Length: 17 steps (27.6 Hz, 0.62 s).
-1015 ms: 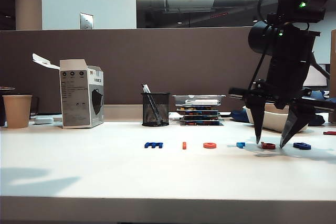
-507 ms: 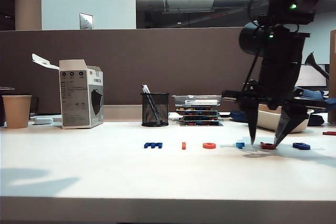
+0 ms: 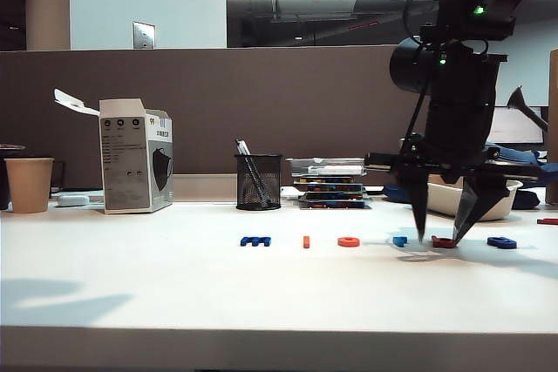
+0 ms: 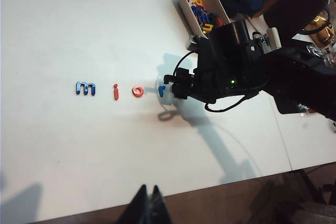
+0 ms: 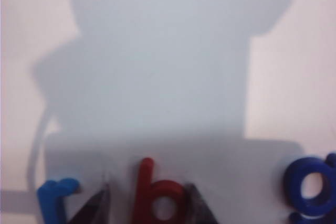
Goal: Select the appropriate letters from the row of letter magnets placed on the table to arrange into the word "big".
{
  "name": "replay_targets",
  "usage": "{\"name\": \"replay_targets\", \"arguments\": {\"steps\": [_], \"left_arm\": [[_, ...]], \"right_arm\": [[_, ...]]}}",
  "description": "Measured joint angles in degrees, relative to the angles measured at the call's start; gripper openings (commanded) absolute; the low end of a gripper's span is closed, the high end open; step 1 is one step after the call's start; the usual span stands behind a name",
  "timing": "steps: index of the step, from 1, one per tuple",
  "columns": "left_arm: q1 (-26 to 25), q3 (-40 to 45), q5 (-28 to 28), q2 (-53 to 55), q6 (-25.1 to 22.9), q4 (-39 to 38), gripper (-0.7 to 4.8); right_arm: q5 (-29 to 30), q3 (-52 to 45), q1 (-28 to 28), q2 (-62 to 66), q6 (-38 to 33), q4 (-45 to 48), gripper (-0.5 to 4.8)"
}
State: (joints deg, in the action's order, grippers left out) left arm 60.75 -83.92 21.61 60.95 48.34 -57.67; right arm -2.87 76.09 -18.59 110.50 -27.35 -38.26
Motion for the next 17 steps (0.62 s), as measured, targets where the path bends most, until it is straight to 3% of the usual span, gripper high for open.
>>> {"name": "replay_targets", "arguments": {"steps": [7,10,17], "left_arm": [[0.0,0.0,0.0,0.0,0.0,0.0,-0.04],[0.0,0.0,0.0,0.0,0.0,0.0,-0.04],[0.0,0.0,0.0,0.0,0.0,0.0,-0.04]], "right_arm": [[-0.2,0.1,0.1,0.0,0.4,-0.7,1.07],[-0.2,0.1,0.1,0.0,0.4,-0.7,0.71],[-0.2,0.1,0.1,0.0,0.4,-0.8,0.72]]}}
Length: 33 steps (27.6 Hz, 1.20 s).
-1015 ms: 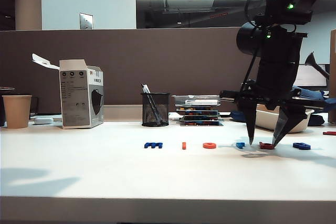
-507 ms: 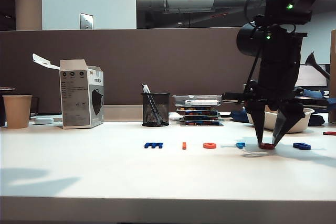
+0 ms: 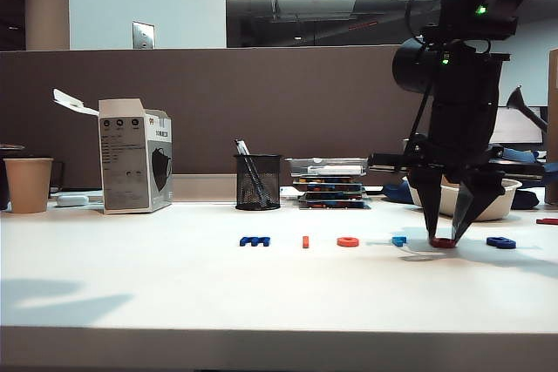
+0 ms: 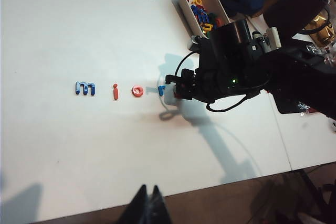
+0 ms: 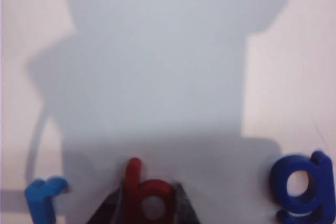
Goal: Select the appropriate letters from the row of letter magnets placed on the table to arrange into the word "big".
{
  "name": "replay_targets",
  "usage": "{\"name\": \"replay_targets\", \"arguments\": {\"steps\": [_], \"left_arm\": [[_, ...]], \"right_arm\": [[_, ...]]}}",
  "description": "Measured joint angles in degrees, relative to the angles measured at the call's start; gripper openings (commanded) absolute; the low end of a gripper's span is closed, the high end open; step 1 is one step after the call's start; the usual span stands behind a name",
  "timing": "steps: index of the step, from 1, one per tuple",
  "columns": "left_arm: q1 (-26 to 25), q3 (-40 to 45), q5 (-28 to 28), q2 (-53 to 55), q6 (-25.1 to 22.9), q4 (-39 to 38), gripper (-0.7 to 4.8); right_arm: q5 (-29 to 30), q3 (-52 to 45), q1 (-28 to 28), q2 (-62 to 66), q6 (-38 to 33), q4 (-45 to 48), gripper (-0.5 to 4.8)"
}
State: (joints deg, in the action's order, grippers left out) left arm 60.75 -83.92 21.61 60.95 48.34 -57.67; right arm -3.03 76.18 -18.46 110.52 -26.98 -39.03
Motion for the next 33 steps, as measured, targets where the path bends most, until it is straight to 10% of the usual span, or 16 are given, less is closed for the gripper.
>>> {"name": "replay_targets", "arguments": {"steps": [33], "left_arm": [[0.0,0.0,0.0,0.0,0.0,0.0,-0.04]], "right_arm": [[5.9,2.8,-4.1,-1.4,0.0,-5.0,0.72]]}}
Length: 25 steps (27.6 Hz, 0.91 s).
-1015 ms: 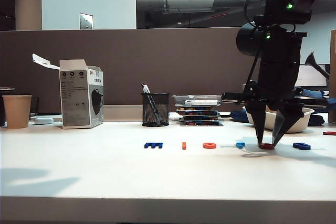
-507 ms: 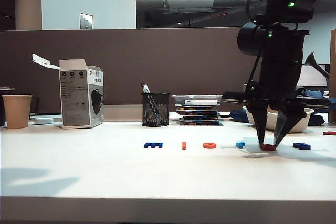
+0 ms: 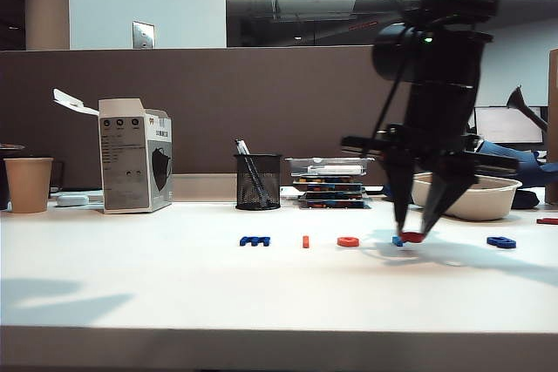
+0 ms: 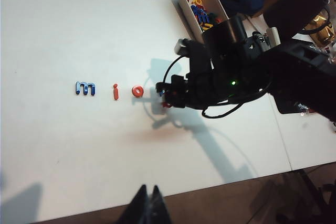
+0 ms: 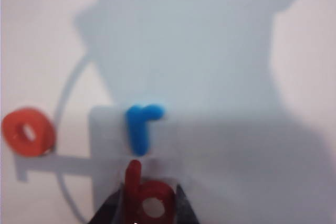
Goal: Select the appropriate letters from the row of letter magnets placed on the table to arrange into the word "big".
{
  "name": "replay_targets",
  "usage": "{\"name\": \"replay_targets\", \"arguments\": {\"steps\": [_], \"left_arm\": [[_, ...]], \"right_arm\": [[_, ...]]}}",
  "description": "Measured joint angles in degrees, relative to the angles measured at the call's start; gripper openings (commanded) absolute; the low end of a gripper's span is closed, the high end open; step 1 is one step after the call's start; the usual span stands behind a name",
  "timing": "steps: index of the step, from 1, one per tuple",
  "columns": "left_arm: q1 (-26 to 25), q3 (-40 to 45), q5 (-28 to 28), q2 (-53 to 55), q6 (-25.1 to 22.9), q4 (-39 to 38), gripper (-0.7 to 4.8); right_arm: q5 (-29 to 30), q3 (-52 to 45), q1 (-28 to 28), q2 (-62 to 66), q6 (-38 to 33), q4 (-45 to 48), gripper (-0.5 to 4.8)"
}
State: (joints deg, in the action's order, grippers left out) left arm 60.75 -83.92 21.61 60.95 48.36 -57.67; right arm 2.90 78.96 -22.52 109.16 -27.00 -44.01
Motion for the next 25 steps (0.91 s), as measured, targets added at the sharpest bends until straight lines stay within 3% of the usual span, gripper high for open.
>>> {"name": "replay_targets", "arguments": {"steps": [16,25], "left_arm": [[0.0,0.0,0.0,0.0,0.0,0.0,-0.04],[0.0,0.0,0.0,0.0,0.0,0.0,-0.04]], "right_arm": [[1.9,0.0,-13.4,0.0,-5.6,0.1,0.72],[0.5,-0.9,-18.6,0.1,-13.3,5.1,0.72]]}}
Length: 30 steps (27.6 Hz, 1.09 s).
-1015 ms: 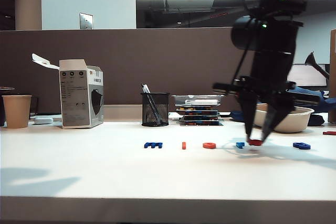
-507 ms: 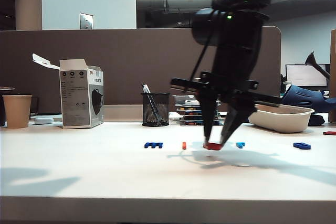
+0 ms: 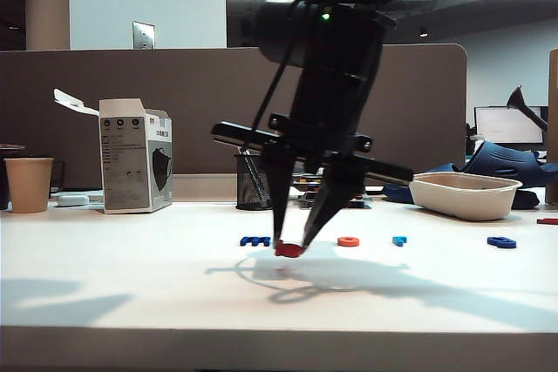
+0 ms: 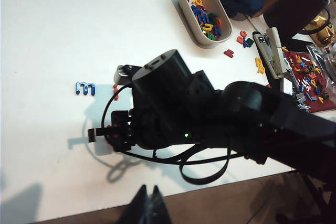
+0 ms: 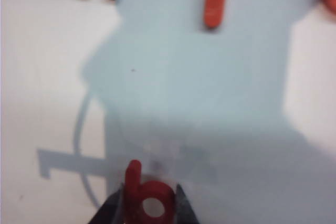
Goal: Select the appropriate letters from the row of letter magnets placed on the table to arrange into the word "big".
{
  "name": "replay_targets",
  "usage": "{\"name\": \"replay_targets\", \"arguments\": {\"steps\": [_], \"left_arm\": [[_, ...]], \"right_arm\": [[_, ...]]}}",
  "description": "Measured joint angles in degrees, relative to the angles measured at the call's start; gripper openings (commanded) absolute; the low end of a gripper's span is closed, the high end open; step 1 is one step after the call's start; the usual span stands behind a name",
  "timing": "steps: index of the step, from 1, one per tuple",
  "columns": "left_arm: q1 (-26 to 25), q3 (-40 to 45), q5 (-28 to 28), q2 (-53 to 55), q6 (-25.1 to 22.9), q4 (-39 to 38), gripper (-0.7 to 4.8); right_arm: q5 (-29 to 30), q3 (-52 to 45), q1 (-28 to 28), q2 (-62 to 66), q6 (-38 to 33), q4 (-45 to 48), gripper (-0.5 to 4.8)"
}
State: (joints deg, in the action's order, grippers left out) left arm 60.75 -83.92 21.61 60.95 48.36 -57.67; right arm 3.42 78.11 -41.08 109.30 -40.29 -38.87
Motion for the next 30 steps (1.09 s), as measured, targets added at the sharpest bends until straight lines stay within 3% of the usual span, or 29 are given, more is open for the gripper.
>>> {"name": "replay_targets", "arguments": {"steps": [12,14,16,19,30], "left_arm": [[0.0,0.0,0.0,0.0,0.0,0.0,-0.04],[0.0,0.0,0.0,0.0,0.0,0.0,-0.04],[0.0,0.0,0.0,0.0,0.0,0.0,-0.04],[0.0,0.0,0.0,0.0,0.0,0.0,-0.04],[0.0,0.0,0.0,0.0,0.0,0.0,-0.04]], "right_arm": [[-0.7,0.0,-1.8,2.3,-0.6,2.5,0.76],[-0.7,0.5,-1.7,2.9,-0.5,2.4,1.06],[-0.6,0.9,-1.8,3.5,-0.5,2.1,2.10],[-0.2,1.2,-1.9,3.5,-0.5,2.3,2.78],[-0.1,2.7,-1.6,3.7,-0.1,0.1,2.80]]}}
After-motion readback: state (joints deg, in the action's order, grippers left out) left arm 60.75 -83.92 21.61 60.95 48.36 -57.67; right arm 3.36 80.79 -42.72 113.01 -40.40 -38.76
